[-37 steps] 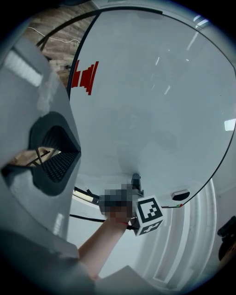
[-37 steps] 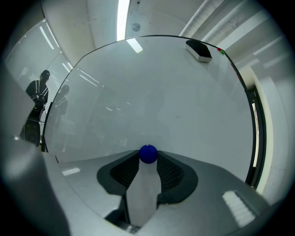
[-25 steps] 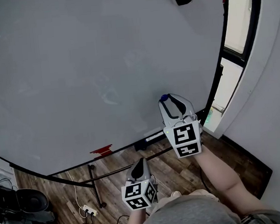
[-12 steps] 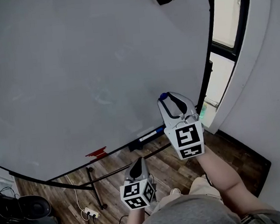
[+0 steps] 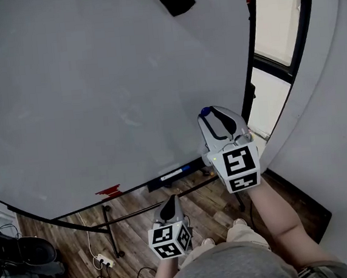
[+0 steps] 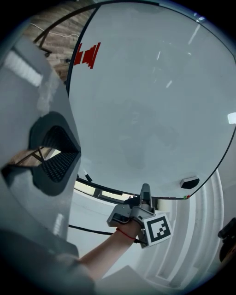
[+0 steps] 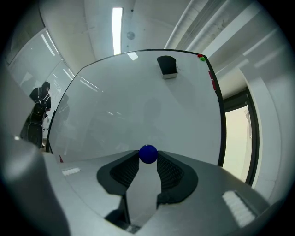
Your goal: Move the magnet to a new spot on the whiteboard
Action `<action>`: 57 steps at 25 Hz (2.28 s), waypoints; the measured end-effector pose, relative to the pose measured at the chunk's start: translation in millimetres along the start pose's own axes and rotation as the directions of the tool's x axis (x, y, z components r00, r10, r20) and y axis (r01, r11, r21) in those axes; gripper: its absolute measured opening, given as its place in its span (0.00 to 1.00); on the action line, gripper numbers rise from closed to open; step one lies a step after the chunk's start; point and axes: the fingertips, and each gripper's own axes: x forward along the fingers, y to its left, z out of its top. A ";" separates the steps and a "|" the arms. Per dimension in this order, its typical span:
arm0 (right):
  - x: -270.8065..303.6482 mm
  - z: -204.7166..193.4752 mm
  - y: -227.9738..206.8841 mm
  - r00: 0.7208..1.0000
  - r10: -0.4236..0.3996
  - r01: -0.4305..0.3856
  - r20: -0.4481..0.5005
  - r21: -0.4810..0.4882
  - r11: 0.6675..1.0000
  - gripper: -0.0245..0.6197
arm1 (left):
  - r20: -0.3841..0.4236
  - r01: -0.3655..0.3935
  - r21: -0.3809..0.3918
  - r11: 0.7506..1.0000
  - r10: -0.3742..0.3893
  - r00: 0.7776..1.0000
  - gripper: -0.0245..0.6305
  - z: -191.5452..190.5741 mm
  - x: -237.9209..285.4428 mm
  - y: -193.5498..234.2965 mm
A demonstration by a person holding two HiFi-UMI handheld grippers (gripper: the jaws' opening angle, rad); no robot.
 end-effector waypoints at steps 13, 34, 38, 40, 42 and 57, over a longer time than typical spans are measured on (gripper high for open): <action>9.5 18.7 -83.5 0.997 0.061 -0.058 0.038 -0.065 0.996 0.23 | 0.033 -0.024 0.004 1.000 0.024 0.999 0.04 13.8 47.0 -74.8; 20.6 38.4 -145.3 0.992 0.091 -0.076 0.086 -0.168 0.983 0.23 | 0.077 -0.114 -0.024 0.993 0.116 0.990 0.04 17.0 75.0 -121.6; 23.1 34.0 -150.5 0.992 0.095 -0.080 0.080 -0.174 0.981 0.23 | 0.082 -0.138 -0.030 0.990 0.140 0.987 0.04 14.0 71.9 -126.1; 25.2 31.3 -154.9 0.993 0.091 -0.077 0.074 -0.175 0.981 0.23 | 0.084 -0.147 -0.034 0.989 0.149 0.985 0.04 11.9 71.2 -129.3; 28.3 28.4 -158.4 0.994 0.086 -0.073 0.064 -0.182 0.981 0.23 | 0.086 -0.157 -0.037 0.987 0.160 0.983 0.04 9.9 70.4 -132.1; 35.8 20.9 -164.8 0.993 0.086 -0.068 0.079 -0.203 0.977 0.24 | 0.103 -0.235 -0.089 0.968 0.243 0.965 0.04 -2.5 71.6 -145.7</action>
